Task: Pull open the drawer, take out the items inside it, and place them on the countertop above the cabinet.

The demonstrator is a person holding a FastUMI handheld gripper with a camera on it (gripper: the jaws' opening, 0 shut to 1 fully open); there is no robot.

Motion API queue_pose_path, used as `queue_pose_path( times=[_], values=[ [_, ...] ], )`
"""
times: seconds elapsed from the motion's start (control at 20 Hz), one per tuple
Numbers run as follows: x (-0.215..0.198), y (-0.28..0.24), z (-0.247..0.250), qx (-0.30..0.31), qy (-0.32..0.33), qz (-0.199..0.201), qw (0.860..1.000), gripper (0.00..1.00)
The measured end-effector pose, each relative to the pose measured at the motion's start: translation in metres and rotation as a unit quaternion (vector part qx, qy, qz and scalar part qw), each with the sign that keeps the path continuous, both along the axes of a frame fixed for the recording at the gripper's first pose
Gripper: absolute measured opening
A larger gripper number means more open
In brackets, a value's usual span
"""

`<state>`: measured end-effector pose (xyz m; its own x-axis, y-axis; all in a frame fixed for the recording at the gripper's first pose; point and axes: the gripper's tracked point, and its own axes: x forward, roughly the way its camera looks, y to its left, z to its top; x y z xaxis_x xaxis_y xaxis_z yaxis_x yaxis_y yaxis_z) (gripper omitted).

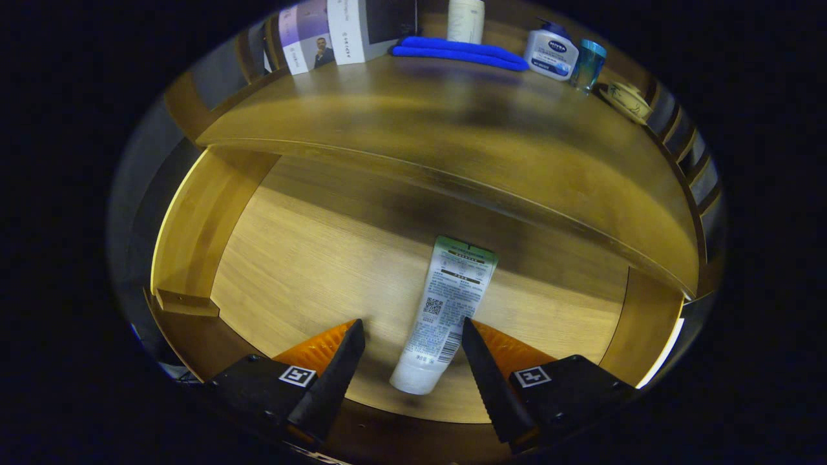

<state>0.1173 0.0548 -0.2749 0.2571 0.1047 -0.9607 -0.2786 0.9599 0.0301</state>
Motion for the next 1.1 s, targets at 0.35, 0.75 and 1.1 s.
queue_pose_path(
  times=[0.35,0.75,1.1],
  values=[
    [0.006,-0.013,-0.007,-0.024,0.024,-0.014,0.999,0.77],
    [-0.001,-0.002,-0.008,-0.004,0.029,0.013,0.999,0.40],
    [-0.009,0.001,0.008,0.002,-0.004,0.057,0.998,0.35]
  ],
)
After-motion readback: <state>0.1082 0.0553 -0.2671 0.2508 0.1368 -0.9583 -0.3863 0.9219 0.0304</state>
